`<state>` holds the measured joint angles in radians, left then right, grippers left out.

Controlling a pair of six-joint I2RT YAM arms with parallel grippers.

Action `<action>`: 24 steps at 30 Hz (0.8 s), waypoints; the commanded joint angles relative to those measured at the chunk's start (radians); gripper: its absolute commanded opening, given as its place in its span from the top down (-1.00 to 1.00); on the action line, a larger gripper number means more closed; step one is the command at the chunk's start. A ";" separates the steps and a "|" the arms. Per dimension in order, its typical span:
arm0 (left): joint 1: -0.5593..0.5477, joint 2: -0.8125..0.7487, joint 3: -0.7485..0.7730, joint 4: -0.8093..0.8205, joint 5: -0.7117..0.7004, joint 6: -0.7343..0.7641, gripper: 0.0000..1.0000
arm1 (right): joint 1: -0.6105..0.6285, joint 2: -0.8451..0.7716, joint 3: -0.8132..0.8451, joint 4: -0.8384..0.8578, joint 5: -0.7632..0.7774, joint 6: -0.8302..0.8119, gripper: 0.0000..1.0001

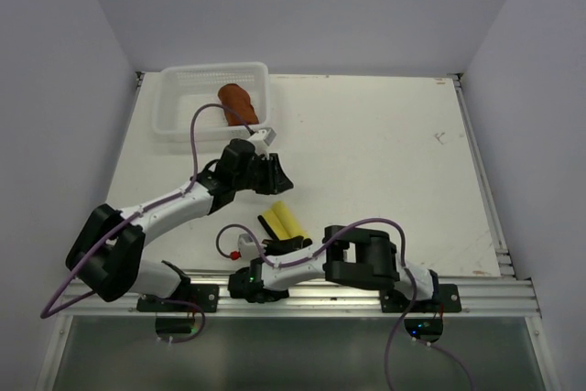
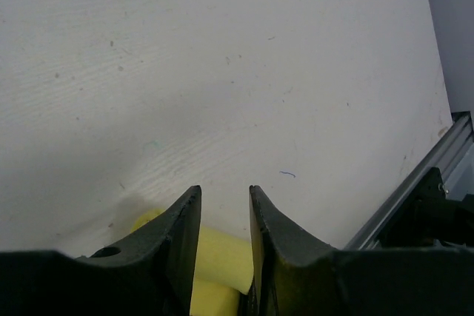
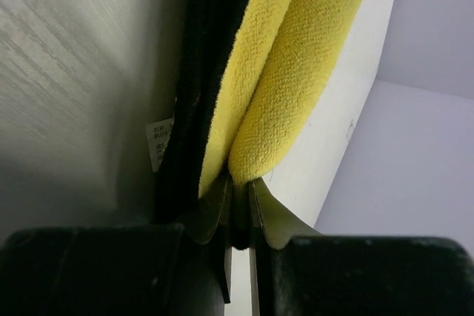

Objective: Roll the towels
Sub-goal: Roll the towel

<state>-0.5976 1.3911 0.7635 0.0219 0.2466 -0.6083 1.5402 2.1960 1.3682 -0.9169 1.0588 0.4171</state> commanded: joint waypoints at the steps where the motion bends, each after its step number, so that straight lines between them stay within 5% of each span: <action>1: 0.002 -0.043 -0.024 0.072 0.147 0.016 0.29 | 0.006 0.051 0.020 0.087 -0.141 0.000 1.00; 8: -0.010 0.042 -0.062 0.130 0.301 0.054 0.38 | 0.005 0.053 0.019 0.096 -0.155 -0.009 1.00; 24: -0.018 0.233 -0.159 0.075 0.171 0.050 0.48 | -0.003 -0.021 -0.034 0.119 -0.129 0.031 1.00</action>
<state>-0.6109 1.5906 0.6415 0.1226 0.4908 -0.5636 1.5398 2.2021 1.3689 -0.9108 1.0561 0.3740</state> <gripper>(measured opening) 0.263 0.110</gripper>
